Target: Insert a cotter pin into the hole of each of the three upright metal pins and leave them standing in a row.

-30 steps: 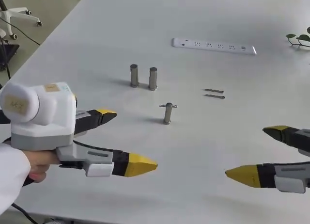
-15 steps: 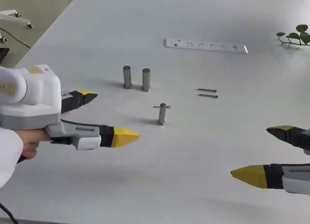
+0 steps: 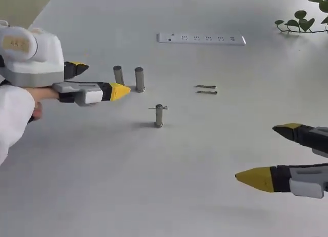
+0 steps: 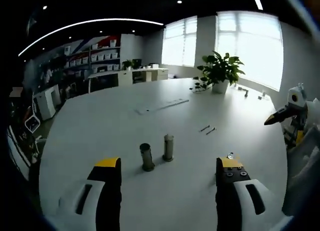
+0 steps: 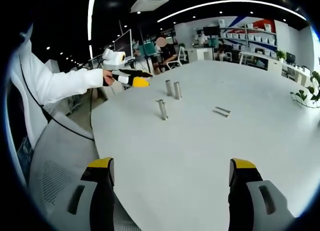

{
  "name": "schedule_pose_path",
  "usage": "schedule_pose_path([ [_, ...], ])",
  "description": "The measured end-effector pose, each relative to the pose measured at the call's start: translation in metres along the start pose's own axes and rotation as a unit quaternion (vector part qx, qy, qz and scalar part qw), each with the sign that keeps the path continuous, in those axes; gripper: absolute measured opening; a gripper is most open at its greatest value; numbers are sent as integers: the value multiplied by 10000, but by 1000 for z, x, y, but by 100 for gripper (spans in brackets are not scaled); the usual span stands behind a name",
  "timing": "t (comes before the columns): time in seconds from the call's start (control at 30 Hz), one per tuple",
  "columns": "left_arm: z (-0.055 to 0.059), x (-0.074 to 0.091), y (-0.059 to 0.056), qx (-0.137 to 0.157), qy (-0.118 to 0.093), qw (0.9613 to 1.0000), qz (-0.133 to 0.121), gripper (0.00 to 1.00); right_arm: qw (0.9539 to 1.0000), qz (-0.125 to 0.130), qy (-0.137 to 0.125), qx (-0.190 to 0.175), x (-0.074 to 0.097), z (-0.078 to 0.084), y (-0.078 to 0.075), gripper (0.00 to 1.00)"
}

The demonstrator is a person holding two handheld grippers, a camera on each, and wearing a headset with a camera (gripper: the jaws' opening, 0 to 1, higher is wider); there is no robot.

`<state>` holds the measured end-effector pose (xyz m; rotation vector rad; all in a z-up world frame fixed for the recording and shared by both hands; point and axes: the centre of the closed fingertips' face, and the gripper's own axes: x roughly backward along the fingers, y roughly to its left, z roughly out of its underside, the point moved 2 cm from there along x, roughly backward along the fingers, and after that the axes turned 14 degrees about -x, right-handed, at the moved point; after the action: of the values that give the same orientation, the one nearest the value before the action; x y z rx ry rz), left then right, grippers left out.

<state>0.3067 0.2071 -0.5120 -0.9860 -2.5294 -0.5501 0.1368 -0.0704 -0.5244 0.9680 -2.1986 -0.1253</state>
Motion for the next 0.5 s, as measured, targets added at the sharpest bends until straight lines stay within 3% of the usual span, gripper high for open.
schedule_pose_path([
  [0.23,2,-30,15,117,79,9998,-122,62,9999,76,95,-36,1,4,-3,93],
  [0.37,21,-39,34,-185,570,9976,-336,53,9998,175,27,-112,2,2,-10,93],
  [0.5,24,-46,39,-52,561,9980,-272,43,9994,296,28,-161,3,2,-15,93],
])
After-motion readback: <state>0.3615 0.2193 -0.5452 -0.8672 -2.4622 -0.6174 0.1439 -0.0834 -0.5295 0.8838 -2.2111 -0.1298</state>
